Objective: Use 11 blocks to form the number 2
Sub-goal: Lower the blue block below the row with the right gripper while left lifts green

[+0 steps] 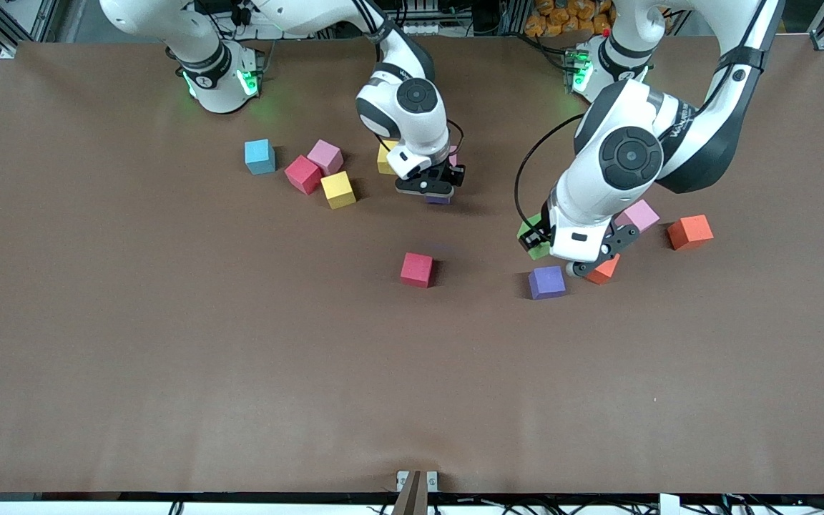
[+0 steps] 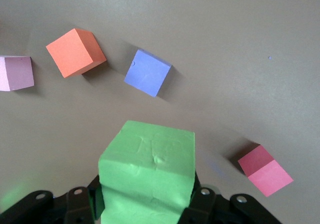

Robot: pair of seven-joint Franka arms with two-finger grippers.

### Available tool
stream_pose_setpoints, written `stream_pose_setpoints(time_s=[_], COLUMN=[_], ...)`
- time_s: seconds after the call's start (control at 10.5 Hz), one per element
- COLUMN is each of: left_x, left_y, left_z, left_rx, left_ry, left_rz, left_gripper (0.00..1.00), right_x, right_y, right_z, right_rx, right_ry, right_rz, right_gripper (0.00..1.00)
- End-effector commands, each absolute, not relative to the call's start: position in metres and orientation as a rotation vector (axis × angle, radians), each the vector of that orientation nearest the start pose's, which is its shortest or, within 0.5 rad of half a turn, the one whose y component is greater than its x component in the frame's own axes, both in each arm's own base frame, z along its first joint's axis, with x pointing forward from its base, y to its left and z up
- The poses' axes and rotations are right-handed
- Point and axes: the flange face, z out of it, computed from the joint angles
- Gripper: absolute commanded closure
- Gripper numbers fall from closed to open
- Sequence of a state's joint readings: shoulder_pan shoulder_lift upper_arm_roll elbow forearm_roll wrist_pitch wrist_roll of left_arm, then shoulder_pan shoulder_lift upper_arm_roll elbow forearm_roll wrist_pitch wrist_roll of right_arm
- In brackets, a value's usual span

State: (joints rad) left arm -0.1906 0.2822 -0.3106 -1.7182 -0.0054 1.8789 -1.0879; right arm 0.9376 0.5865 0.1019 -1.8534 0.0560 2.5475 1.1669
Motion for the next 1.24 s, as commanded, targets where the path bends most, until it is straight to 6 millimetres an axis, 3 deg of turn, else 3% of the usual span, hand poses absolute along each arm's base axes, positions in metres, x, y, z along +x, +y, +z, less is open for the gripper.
stream_pose_setpoints(time_s=[0.0, 0.1, 0.96, 1.15], left_x=[0.5607, 0.5618, 0.565, 0.5651], left_y=[-0.2786, -0.276, -0.2727, -0.2725], left_z=[0.4304, 0.4302, 0.4363, 0.4353], left_rx=[-2.976, -2.973, -2.974, -2.973], left_ry=[-0.898, -0.905, -0.917, -0.914], left_rz=[0.199, 0.2, 0.19, 0.192], left_gripper=[0.54, 0.54, 0.54, 0.54], right_x=[0.3376, 0.3367, 0.3337, 0.3359], right_y=[0.5673, 0.5678, 0.5689, 0.5687], right_z=[0.2144, 0.2144, 0.213, 0.2212], right_rx=[-2.983, -2.984, -2.988, -2.982], right_ry=[0.321, 0.317, 0.305, 0.311], right_rz=[0.03, 0.029, 0.026, 0.023], right_gripper=[0.38, 0.29, 0.29, 0.0])
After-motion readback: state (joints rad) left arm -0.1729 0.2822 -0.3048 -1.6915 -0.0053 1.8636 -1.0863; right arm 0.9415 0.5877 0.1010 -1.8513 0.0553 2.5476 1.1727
